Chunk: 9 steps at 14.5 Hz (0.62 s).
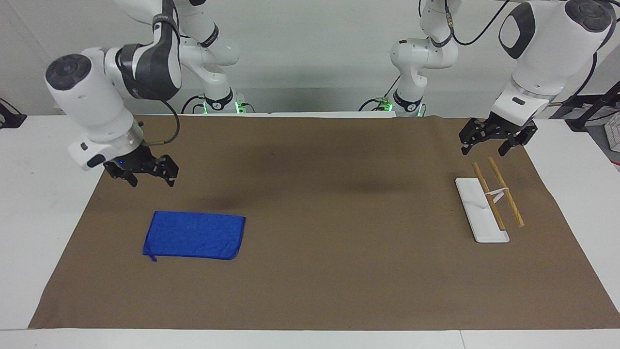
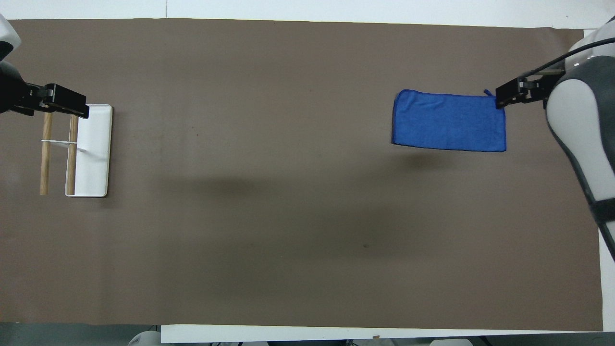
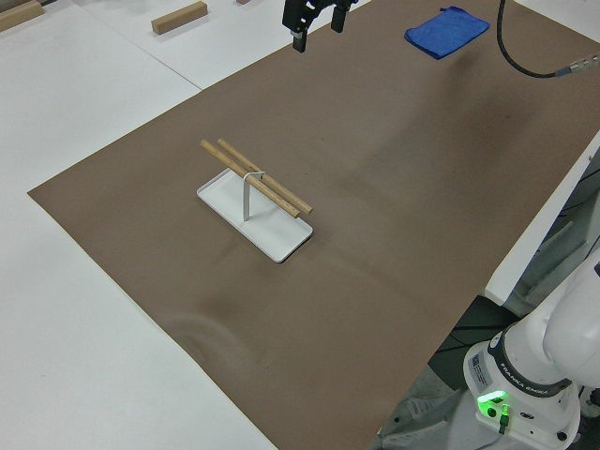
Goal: Right arm passes towel to left arm to hang
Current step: 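Move the right gripper toward the blue towel's far edge, then lower the right gripper onto the towel edge and close it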
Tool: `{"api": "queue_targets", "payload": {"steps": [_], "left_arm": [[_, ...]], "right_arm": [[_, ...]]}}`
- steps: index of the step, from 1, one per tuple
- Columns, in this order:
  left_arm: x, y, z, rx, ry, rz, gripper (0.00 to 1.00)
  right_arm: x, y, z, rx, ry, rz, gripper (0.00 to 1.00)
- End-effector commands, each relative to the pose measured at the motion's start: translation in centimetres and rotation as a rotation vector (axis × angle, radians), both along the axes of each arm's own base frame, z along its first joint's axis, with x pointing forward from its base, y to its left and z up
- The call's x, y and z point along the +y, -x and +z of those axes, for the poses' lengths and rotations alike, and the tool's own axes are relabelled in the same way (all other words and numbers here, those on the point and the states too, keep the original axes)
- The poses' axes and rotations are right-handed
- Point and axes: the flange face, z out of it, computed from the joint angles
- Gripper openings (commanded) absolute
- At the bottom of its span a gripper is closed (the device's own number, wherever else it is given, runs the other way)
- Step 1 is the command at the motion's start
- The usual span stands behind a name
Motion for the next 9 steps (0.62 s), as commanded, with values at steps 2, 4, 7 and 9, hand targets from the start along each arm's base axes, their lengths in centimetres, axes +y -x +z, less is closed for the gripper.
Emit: {"api": "queue_targets", "payload": {"steps": [2,4,7,9], "left_arm": [[0.2,0.2,0.2,-0.012,-0.005,-0.004,1.0],[0.2,0.2,0.2,-0.012,-0.005,-0.004,1.0],[0.3,0.2,0.2,-0.012,-0.006,-0.004,1.0],[0.2,0.2,0.2,-0.012,-0.005,-0.006,1.0]], "right_arm": [[0.6,-2.1,-7.3,0.015,-0.024,-0.029,1.0],[1.1,-1.7,-10.7,0.008,-0.025,-0.025,1.0],[1.1,-1.3,-15.3,-0.012,-0.024,-0.02,0.99],[1.7,-1.5,-16.3,-0.01,-0.023,-0.007,0.96]]}}
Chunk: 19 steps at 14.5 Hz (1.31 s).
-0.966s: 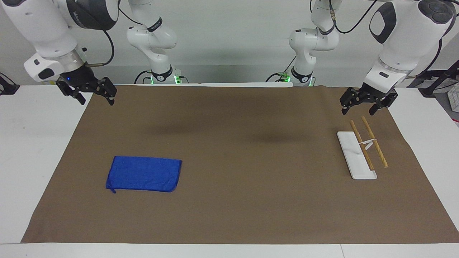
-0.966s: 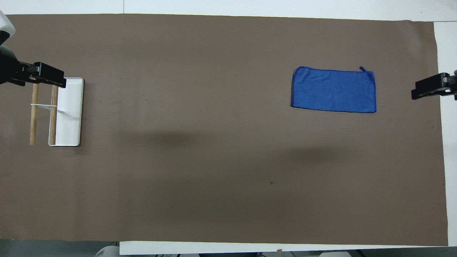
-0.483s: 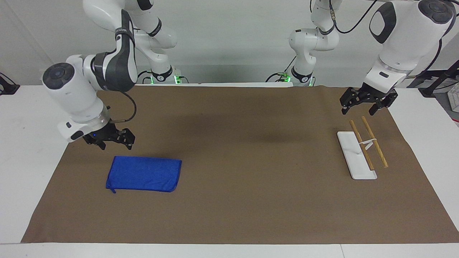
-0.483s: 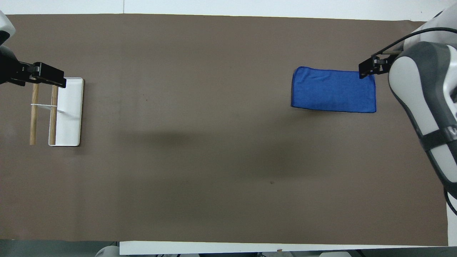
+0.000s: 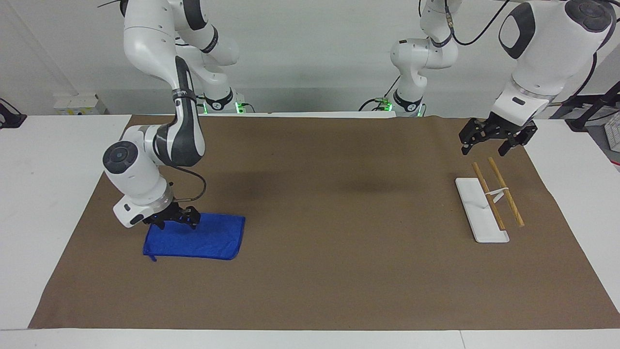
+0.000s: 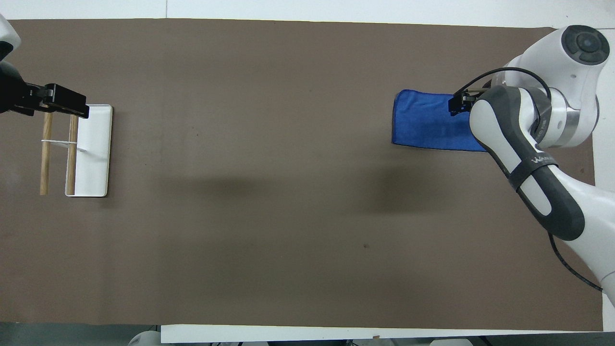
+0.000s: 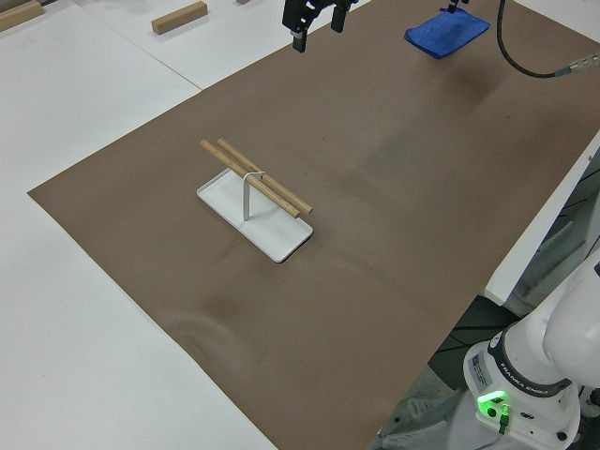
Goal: Right arm passes towel to left arm to hang
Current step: 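Lower the right gripper onto the towel edge and close it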
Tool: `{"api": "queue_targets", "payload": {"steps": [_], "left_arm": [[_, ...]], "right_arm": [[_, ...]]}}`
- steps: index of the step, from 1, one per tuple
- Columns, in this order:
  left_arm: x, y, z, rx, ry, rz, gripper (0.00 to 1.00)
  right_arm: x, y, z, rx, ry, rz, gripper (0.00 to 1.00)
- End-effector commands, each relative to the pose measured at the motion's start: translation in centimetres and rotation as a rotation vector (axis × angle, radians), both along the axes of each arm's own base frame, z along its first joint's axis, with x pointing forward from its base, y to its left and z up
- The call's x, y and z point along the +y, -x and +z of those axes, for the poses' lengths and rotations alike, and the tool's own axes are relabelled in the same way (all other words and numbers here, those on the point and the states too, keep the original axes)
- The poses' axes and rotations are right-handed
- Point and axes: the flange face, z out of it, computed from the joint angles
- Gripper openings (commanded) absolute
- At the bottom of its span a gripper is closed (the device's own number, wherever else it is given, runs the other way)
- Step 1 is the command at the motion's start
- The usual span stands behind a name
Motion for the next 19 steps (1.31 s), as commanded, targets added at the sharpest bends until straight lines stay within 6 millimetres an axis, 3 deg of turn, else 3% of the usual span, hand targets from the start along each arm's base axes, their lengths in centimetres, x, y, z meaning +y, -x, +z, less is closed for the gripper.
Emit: {"api": "queue_targets", "payload": {"steps": [1,4,9,14,19], "left_arm": [[0.2,0.2,0.2,-0.013,-0.005,-0.006,1.0],[0.2,0.3,0.0,-0.007,-0.006,-0.007,1.0],[0.4,0.3,0.1,-0.009,-0.006,-0.006,1.0],[0.4,0.3,0.1,-0.009,-0.006,-0.004,1.0],[0.4,0.3,0.1,-0.009,-0.006,-0.004,1.0]], "right_arm": [[0.8,0.0,-0.7,-0.022,-0.014,-0.004,0.95],[2.2,-0.2,-2.4,-0.025,-0.015,0.009,0.93],[2.2,0.6,-3.8,-0.025,-0.015,0.015,0.87],[2.1,1.0,-4.2,-0.022,-0.014,0.017,0.81],[2.1,1.0,-4.1,-0.022,-0.012,0.018,0.8]]}}
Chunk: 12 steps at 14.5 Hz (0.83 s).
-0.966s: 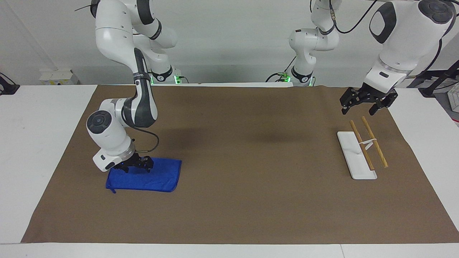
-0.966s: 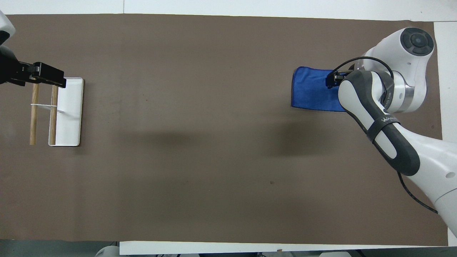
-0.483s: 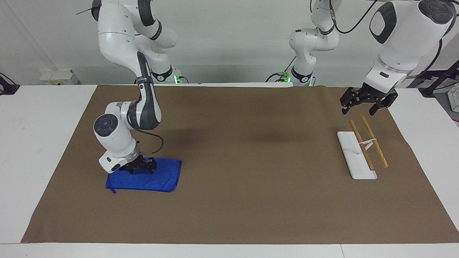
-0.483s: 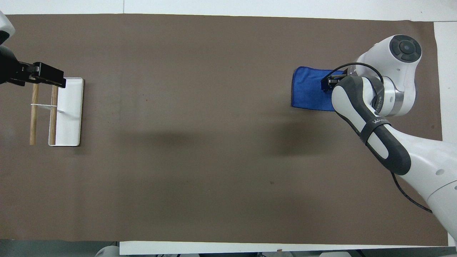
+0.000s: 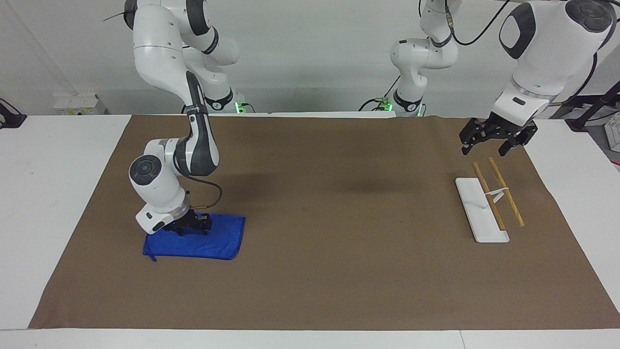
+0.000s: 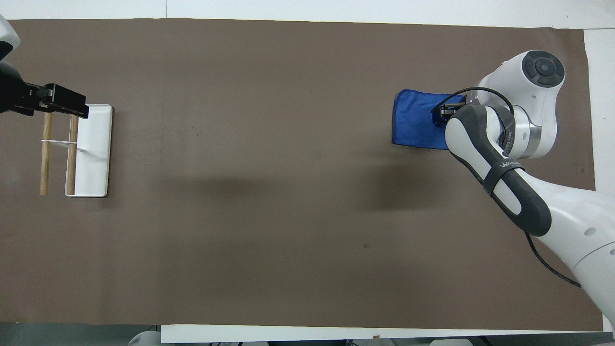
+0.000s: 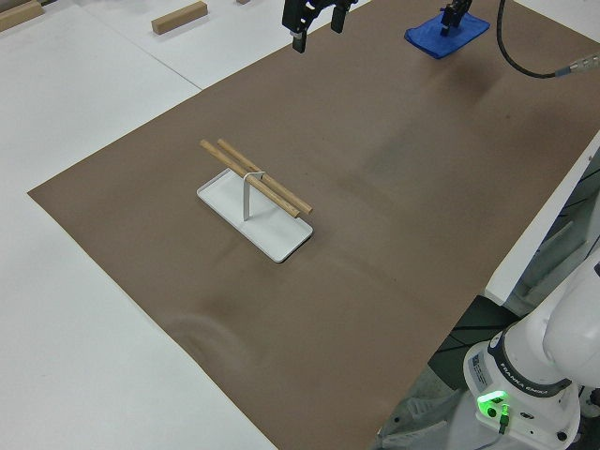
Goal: Right arm passes towel to left arm to hang
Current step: 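Lower the right gripper onto the towel edge and close it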
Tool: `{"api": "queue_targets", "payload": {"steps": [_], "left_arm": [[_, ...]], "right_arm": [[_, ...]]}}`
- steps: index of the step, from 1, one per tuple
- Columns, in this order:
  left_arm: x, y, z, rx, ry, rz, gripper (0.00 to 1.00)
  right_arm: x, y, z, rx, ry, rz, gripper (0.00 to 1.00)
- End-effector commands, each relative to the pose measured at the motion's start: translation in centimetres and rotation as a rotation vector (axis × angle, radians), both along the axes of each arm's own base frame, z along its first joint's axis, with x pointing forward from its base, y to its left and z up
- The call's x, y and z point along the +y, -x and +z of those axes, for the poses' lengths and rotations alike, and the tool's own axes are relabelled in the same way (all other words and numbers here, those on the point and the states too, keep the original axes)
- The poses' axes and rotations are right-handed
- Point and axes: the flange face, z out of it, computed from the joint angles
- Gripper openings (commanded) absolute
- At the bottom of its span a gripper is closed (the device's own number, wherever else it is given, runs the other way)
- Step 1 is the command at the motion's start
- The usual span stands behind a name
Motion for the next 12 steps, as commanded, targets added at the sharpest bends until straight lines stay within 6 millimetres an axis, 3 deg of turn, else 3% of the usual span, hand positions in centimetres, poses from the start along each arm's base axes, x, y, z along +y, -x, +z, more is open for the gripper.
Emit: {"api": "queue_targets", "payload": {"steps": [1,6,10,12], "left_arm": [[0.3,0.3,0.1,-0.009,-0.006,-0.004,1.0],[0.3,0.3,0.1,-0.009,-0.006,-0.004,1.0],[0.3,0.3,0.1,-0.009,-0.006,-0.002,1.0],[0.3,0.3,0.1,-0.009,-0.006,-0.002,1.0]], "right_arm": [[0.1,0.4,0.0,-0.009,-0.011,-0.011,0.8],[-0.4,0.0,0.2,-0.058,-0.012,-0.019,0.85],[-0.5,0.1,-0.3,-0.069,-0.012,-0.022,0.79],[-0.5,0.6,-0.8,-0.069,-0.012,-0.019,0.71]]}}
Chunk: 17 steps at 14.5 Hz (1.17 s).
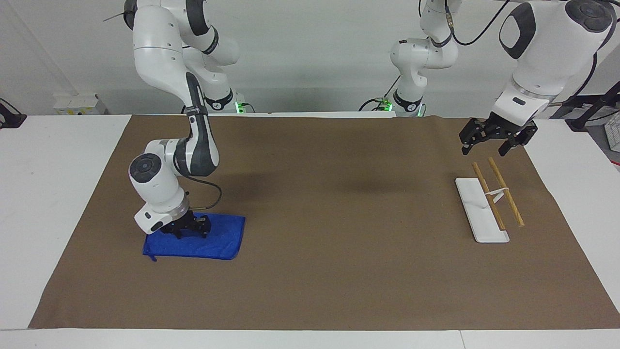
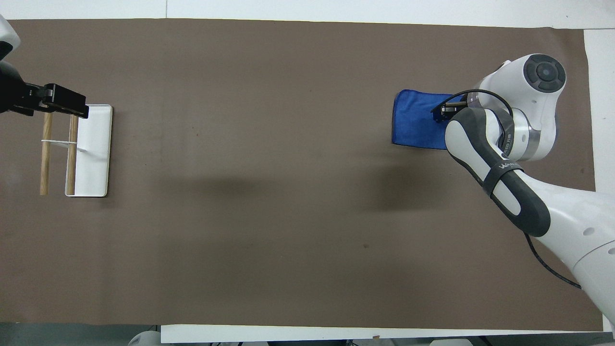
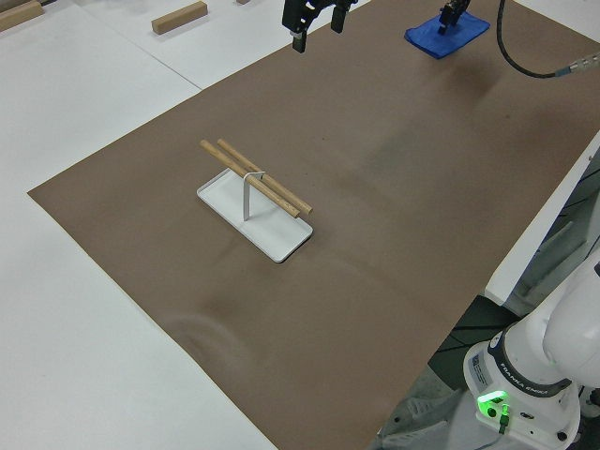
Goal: Right arm passes towel to left arm to hang
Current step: 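Lower the right gripper onto the towel edge and close it, then lift the towel with the right gripper while the left gripper rises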
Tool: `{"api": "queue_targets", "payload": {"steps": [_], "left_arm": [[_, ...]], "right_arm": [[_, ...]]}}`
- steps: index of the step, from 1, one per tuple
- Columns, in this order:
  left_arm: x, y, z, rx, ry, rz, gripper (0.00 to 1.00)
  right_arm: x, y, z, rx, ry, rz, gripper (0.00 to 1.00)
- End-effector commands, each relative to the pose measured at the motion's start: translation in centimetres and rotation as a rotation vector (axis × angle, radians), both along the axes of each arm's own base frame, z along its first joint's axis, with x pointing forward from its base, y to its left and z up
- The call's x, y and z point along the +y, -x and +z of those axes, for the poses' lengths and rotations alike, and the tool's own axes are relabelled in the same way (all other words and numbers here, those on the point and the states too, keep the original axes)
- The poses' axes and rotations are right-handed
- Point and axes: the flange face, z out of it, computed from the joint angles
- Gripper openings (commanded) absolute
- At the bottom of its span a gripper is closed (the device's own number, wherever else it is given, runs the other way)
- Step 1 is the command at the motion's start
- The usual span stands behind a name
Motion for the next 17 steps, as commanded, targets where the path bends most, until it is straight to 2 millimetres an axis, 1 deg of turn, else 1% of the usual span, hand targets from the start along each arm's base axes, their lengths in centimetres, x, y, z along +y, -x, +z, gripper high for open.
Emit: {"api": "queue_targets", "payload": {"steps": [1,2,3,4,5,6,8,11,12,13,15,17], "left_arm": [[0.3,0.3,0.1,-0.009,-0.006,-0.002,1.0],[0.3,0.3,0.1,-0.009,-0.006,-0.002,1.0],[0.2,0.3,0.1,-0.009,-0.006,-0.004,1.0],[0.2,0.3,0.1,-0.009,-0.006,-0.004,1.0],[0.2,0.3,0.1,-0.009,-0.006,-0.004,1.0],[0.2,0.3,0.1,-0.009,-0.006,-0.004,1.0],[0.2,0.3,0.1,-0.009,-0.006,-0.004,1.0],[0.2,0.3,0.1,-0.009,-0.006,-0.004,1.0],[0.2,0.3,0.1,-0.009,-0.006,-0.004,1.0],[0.2,0.3,0.1,-0.009,-0.006,-0.004,1.0],[0.2,0.3,0.1,-0.009,-0.006,-0.002,1.0],[0.0,0.3,0.1,-0.011,-0.005,0.001,0.99]], "right_arm": [[-0.1,0.8,-0.6,-0.005,-0.013,-0.012,0.6],[-0.2,0.8,-0.5,0.001,-0.013,-0.012,0.44],[-0.3,0.8,-0.5,0.005,-0.012,-0.012,0.32],[-0.1,0.8,-0.5,0.013,-0.011,-0.01,0.16],[0.0,0.8,-0.3,0.019,-0.011,-0.008,0.08],[0.3,0.5,0.2,0.024,-0.012,-0.006,0.03],[0.3,0.0,1.2,0.045,-0.015,-0.009,0.03],[0.7,-1.1,4.1,0.09,-0.031,-0.02,0.0],[1.2,-1.4,5.5,0.11,-0.078,-0.041,0.0],[1.8,-1.7,7.3,0.135,-0.15,-0.076,0.0],[3.4,-2.1,10.5,0.179,-0.208,-0.125,0.0],[6.6,-2.0,13.3,0.215,-0.248,-0.178,0.0]]}}
